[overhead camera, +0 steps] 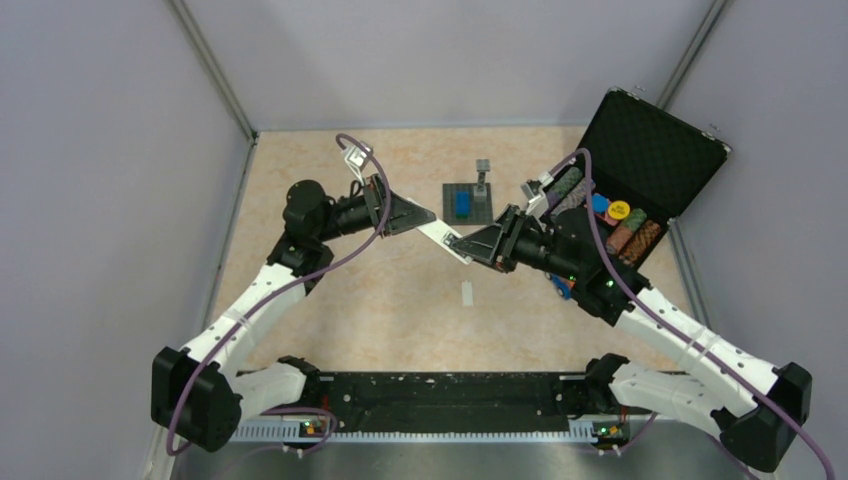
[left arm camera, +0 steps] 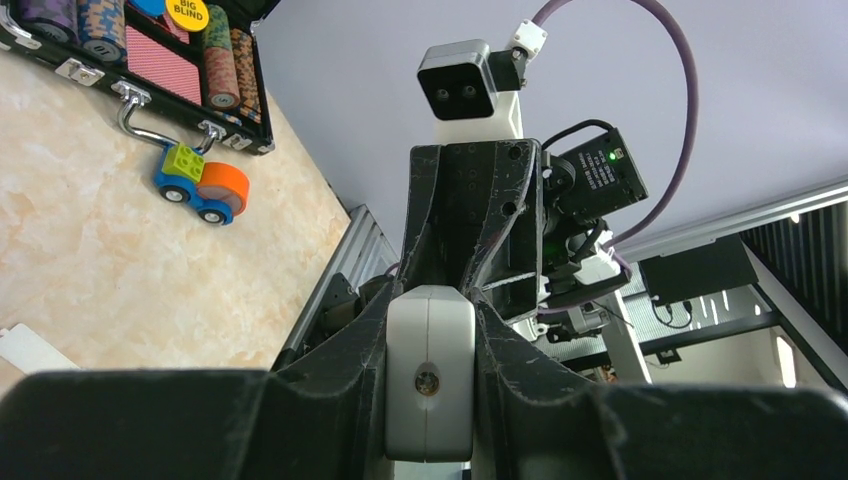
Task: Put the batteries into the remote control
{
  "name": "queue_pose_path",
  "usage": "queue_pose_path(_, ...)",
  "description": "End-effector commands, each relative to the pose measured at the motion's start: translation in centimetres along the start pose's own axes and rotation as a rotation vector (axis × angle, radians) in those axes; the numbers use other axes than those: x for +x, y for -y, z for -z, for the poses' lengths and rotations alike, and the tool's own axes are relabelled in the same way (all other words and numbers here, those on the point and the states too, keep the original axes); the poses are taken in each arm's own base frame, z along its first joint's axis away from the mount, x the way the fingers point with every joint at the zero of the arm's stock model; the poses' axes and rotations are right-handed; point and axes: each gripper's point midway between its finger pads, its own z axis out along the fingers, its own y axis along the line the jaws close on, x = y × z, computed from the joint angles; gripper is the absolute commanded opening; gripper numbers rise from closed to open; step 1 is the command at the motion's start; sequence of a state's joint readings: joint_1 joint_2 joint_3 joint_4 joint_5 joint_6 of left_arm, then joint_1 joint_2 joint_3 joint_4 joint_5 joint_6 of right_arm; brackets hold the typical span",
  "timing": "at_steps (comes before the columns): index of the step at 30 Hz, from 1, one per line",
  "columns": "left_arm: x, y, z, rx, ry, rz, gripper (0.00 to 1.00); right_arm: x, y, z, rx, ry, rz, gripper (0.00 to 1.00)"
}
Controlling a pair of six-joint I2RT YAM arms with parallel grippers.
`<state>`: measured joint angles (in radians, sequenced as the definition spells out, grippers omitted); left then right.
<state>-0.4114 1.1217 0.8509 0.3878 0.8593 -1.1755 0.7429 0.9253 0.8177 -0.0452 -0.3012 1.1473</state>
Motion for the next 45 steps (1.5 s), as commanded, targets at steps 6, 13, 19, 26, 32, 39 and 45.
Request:
queue_pose_path(6, -1.0, 2.8, 0.1, 0.038, 0.025, -0.136, 0.0, -0.6, 1.4, -0.2, 0.053, 0.03, -0.006, 0.66)
queue_pose_path(13, -2.0, -1.9, 0.6, -0.155, 0.071, -0.118, 0.0, -1.5, 0.8, 1.3, 0.073, 0.083, 0.051, 0.86)
queue_pose_path(19, -3.0, -6.9, 3.5, -0.376, 0.13, -0.127, 0.0, -1.8, 4.4, 2.7, 0.256, 0.107, 0.123, 0.84)
queue_pose_path(26, -2.8, -10.5, 6.9, -0.511, 0.178, -0.093, 0.0, 0.3, 14.3, 1.9, 0.607, -0.108, 0.34, 0.6)
queue_pose_path(32, 1.0, -13.3, 6.9, -0.482, 0.055, -0.013, 0.0, 2.4, 17.9, 0.4, 0.717, -0.241, 0.507, 0.55)
queue_pose_path(39, 3.8, -16.2, 7.5, -0.507, -0.002, 0.071, 0.0, 5.1, 22.0, -0.6, 0.912, -0.338, 0.568, 0.63)
queue_pose_path(45, 6.2, -18.9, 7.4, -0.485, -0.017, 0.135, 0.0, 5.4, 24.7, -0.8, 1.053, -0.306, 0.571, 0.67)
